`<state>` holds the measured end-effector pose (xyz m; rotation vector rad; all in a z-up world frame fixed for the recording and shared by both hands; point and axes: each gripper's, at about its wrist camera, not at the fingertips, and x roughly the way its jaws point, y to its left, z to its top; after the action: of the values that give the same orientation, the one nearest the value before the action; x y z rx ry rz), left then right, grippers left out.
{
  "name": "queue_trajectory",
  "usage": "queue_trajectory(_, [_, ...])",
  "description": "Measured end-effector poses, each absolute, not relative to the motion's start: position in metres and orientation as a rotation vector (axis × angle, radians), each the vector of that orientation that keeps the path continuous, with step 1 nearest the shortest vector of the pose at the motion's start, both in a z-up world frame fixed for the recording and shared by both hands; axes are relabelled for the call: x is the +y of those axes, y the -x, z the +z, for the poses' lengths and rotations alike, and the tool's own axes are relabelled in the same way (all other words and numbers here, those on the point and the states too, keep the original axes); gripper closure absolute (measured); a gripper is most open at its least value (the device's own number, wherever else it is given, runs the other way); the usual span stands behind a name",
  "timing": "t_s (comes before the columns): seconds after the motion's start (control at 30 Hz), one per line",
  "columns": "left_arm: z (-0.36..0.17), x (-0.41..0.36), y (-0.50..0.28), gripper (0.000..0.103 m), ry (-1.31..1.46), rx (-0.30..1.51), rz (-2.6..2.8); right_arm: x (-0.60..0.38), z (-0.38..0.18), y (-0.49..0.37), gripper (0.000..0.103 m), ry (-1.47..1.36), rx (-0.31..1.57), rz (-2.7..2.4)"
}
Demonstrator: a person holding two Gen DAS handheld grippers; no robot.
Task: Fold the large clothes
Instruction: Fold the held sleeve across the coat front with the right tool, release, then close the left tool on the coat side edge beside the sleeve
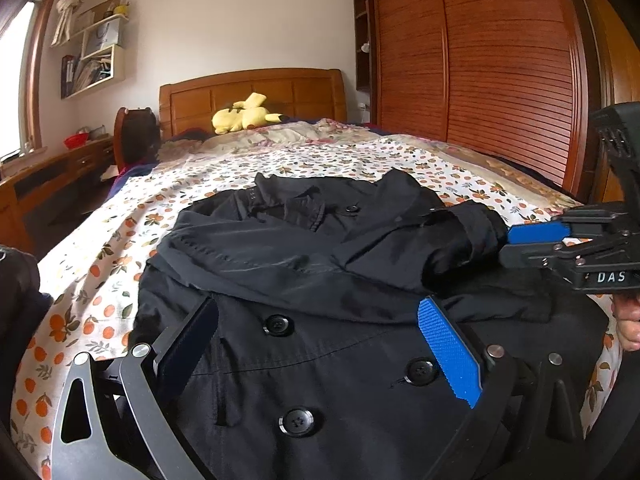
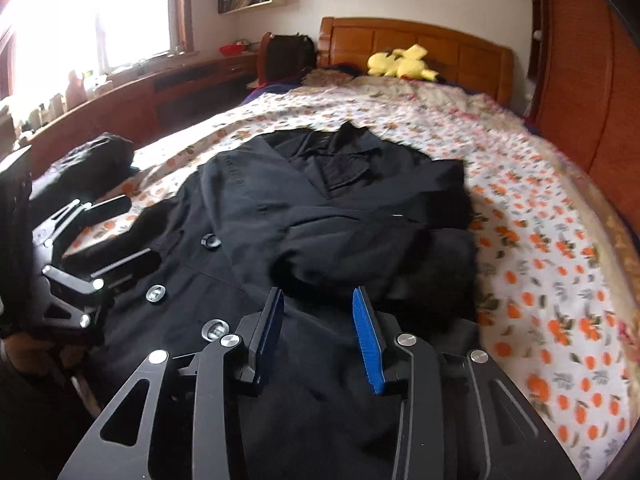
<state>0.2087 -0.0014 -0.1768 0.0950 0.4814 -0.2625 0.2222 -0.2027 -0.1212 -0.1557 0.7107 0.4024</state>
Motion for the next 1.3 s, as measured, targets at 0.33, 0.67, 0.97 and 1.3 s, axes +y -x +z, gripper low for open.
queue_trajectory(0.33, [-0.169,-0.042,-0.220,0.002,-0.140,0.506,-0.300,-0.270,-0.132,-0.214,0.065,0.173,0.646,0.235])
queue_trajectory(0.67, [-0.156,-0.109,-0.253,0.002,-0.191,0.562,-0.345,-0.312,-0.135,-0.206,0.064,0.088,0.668,0.220])
queue_trajectory(0.97, [-0.156,-0.159,-0.284,0.002,-0.224,0.621,-0.359,-0.332,-0.136,-0.200,0.063,0.060,0.663,0.214])
queue_trajectory(1.3, [-0.163,-0.187,-0.310,0.012,-0.221,0.723,-0.365,-0.347,-0.137,-0.200,0.062,0.015,0.662,0.241])
